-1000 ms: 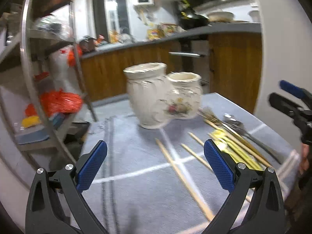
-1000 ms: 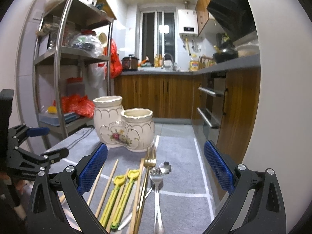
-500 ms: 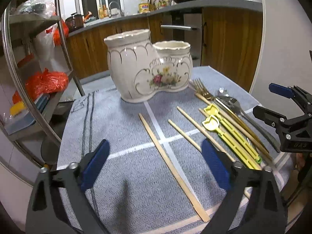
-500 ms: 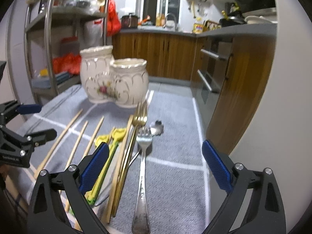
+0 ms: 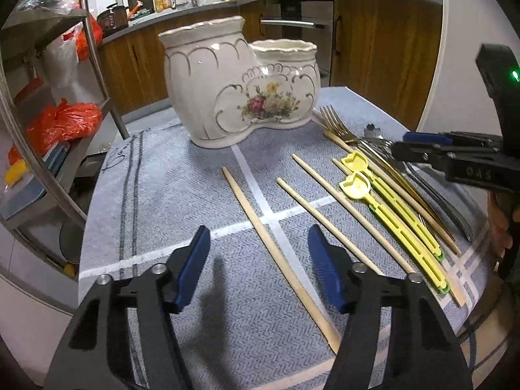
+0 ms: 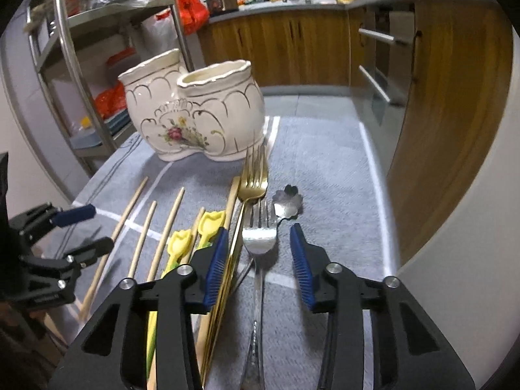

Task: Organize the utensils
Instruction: 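Close the left tool on a wooden chopstick while the right tool grasps a silver fork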

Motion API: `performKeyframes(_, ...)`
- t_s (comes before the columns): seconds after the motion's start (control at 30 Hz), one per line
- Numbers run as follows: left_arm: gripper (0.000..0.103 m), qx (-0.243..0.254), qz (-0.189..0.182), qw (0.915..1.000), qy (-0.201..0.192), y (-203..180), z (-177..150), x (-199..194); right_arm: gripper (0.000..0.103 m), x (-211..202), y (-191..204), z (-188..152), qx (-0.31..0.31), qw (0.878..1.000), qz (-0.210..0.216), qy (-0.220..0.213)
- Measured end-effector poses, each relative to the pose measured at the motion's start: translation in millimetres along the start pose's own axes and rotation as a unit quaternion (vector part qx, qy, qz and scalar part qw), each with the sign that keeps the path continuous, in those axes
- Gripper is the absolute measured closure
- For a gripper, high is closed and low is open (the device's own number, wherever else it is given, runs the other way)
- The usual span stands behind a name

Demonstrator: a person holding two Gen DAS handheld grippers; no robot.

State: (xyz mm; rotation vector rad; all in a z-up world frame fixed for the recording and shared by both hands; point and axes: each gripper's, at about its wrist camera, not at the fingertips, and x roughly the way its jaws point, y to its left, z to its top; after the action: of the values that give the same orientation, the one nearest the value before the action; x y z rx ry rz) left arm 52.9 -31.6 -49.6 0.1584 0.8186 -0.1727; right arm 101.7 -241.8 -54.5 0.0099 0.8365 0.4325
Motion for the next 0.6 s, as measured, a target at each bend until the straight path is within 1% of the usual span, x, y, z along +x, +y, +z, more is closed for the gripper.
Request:
performKeyframes(0.03,0.049,0.002,-0.002,1.0000,0.003,-0.7,0.1,1.5,0.066,2.3,-1.4,1.6,0.005,1.000,0.002,0.003)
performKeyframes(0.17,0.056,0.009,-0.006,0.9999,0.012,-1.5,-0.4,7.4,0.067,12.5,-6.8,7.6,0.019,1.000,0.011,0.019)
performKeyframes(0.3,0.058,0.012,-0.011,0.9998,0.013,-0.5,-0.1,10.2,0.067,19.2,-13.5,9.4,0.042,0.998,0.036,0.031)
performKeyframes(0.33,0.059,0.012,-0.012,0.9998,0.014,-0.4,0.4,10.5,0.068,19.4,-13.7,9.7,0.042,0.998,0.040,0.032)
performKeyframes(0.37,0.059,0.014,-0.013,0.9997,0.013,-0.7,0.9,10.9,0.071,19.4,-13.0,9.7,0.042,0.998,0.044,0.032)
performKeyframes(0.4,0.060,0.015,-0.013,0.9997,0.013,-0.5,1.3,11.4,0.079,18.8,-13.4,10.1,0.043,0.998,0.044,0.031)
performKeyframes(0.53,0.062,0.017,-0.017,0.9996,0.013,0.5,2.6,12.9,0.079,11.7,-9.5,9.5,0.036,0.998,0.045,0.021)
performKeyframes(0.6,0.063,0.017,-0.020,0.9996,0.013,1.3,2.7,12.9,0.079,6.5,-6.7,9.8,0.030,0.999,0.041,0.007)
